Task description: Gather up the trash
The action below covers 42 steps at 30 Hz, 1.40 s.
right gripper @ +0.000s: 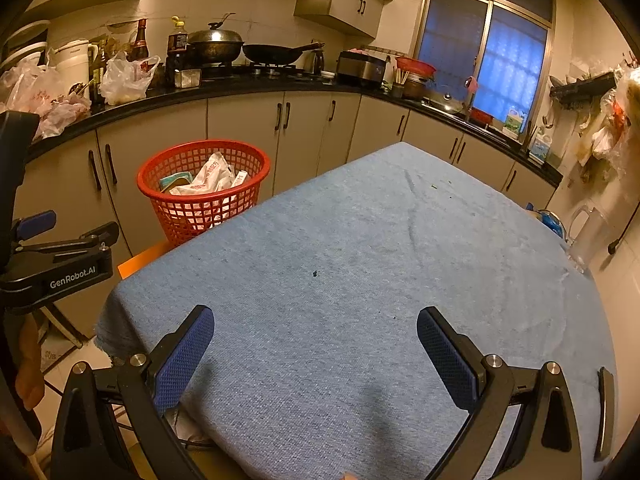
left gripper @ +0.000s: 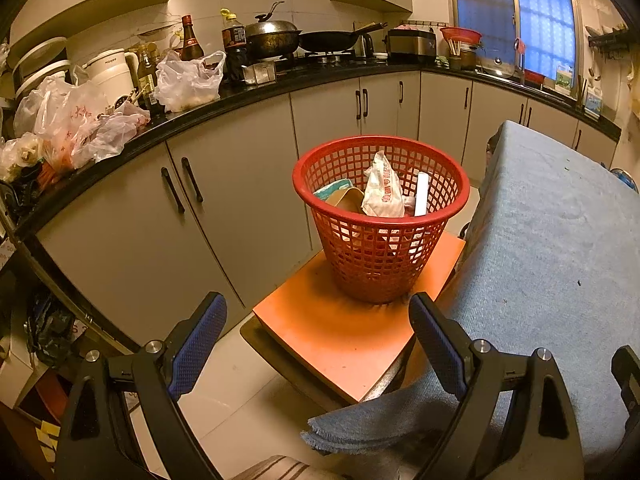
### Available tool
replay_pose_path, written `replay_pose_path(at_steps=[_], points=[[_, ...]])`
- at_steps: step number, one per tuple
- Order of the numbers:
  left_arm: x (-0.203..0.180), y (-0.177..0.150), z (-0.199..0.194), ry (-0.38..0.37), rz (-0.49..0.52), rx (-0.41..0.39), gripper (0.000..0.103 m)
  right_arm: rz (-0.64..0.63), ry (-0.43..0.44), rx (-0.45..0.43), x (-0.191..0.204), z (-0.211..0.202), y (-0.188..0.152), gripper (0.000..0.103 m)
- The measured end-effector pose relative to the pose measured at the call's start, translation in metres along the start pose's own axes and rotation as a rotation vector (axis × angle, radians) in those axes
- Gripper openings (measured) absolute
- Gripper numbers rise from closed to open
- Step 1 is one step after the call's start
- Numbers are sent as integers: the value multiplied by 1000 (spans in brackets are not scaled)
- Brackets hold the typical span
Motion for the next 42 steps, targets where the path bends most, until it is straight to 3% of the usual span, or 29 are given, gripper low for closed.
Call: replay_pose_path(at_steps=[42], points=[[-11,1,-15,-7,30,-17,92,19,7,-25,-7,-11,-2,103]])
Point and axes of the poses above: each gripper's, at about its wrist camera, not at the fingertips, and z roughly the way its jaws point, x to its left, y to its top, the point moved 4 cm from there along z, roughly the way its jaws point, and after that the axes turned 2 degrees about -z, right-handed, at the moved point
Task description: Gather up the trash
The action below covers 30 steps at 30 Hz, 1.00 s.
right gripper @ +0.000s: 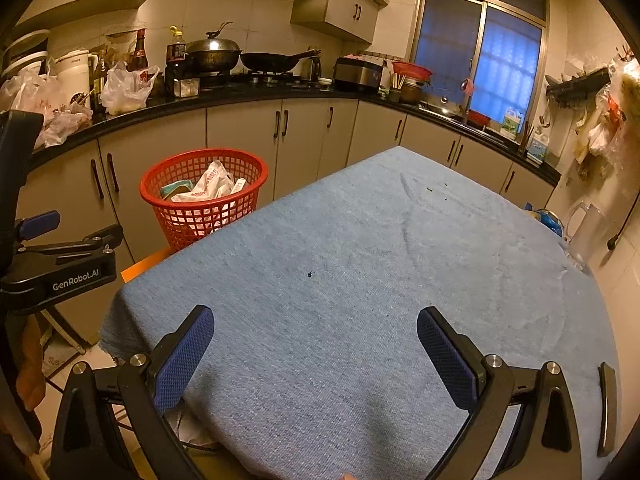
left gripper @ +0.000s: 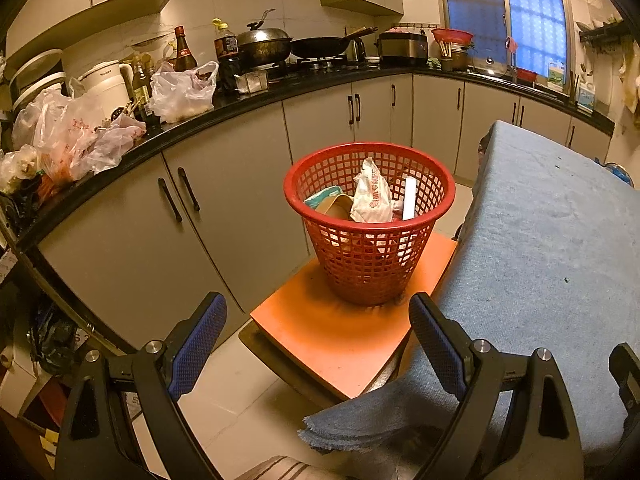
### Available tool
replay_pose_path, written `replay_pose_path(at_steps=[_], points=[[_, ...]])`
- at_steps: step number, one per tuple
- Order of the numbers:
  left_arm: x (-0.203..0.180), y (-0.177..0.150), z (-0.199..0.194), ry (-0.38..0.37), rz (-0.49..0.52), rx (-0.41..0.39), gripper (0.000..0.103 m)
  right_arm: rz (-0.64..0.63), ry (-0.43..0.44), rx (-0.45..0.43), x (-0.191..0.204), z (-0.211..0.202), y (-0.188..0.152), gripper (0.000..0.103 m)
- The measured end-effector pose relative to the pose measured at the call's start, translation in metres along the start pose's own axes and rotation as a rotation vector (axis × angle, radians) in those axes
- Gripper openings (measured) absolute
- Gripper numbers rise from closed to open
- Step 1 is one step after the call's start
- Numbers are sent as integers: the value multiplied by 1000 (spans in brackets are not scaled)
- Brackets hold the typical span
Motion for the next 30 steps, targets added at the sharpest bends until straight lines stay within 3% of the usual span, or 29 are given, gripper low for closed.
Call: replay_pose_path(at_steps=[22,27,30], points=[[-19,6,-11,3,51,-27,92,46,7,-9,-13,-4,-7,103],[-55,18,-22,-20,131,-59,92,140,-37,-6,-55,-7,-13,103],[-97,24,-32,-98,211,-73,92,217,-122,3,-100,-11,-22,103]])
Point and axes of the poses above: each gripper's, at about its wrist camera, not at the fingertips, and z roughly the way its jaws point, x to its left, y to its top, the point moved 4 cm from there along z, roughly the way its jaws point, and after that the axes turned 2 degrees about -z, right-handed, at the moved point
